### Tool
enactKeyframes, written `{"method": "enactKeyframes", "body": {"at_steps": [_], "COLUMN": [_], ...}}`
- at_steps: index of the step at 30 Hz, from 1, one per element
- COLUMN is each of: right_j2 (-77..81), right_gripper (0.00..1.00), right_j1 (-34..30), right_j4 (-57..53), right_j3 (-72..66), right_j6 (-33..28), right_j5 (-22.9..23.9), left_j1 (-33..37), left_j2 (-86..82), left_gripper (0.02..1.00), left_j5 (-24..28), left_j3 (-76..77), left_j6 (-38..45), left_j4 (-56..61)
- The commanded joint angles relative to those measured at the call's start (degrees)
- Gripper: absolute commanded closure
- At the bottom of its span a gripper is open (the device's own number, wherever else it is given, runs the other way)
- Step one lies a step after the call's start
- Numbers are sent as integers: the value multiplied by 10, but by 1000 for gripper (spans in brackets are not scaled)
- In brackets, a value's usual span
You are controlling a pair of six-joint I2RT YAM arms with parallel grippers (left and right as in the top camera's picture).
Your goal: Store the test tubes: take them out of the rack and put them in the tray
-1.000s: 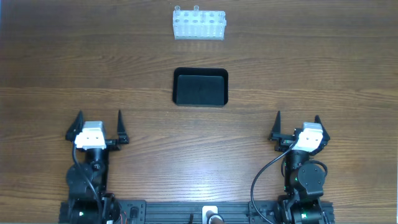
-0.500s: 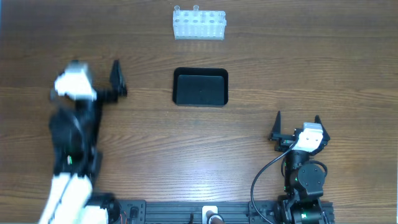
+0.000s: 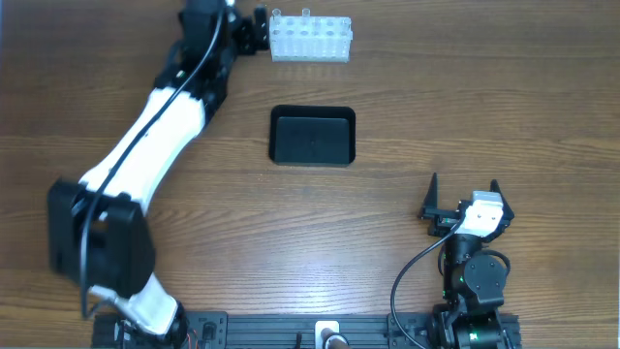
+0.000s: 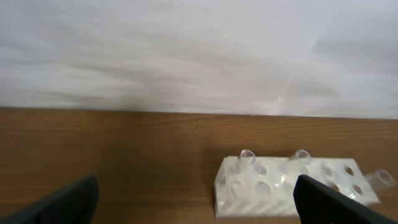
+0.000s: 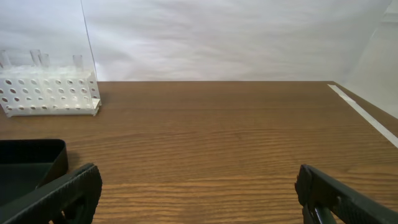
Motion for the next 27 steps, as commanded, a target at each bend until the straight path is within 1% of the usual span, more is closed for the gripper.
{"method": "enactKeyframes", "body": {"at_steps": [1, 12, 17, 27], "right_j2": [-5, -5, -5, -5], "right_gripper": [9, 7, 9, 9], "right_j1": [0, 0, 0, 0], "right_j4": [1, 1, 1, 1], "right_j3": [-4, -4, -4, -4], "right_j6": [-1, -1, -1, -1], "right_j5": [5, 5, 5, 5], "left_j1": [-6, -22, -27, -27], "left_j2": [88, 210, 248, 289], "left_gripper": [23, 20, 20, 20], "left_j5": [-31, -31, -23, -34], "left_j3": [97, 197, 236, 255], "left_j6": [-37, -37, -37, -37], "left_j4": [-33, -59, -65, -41]}}
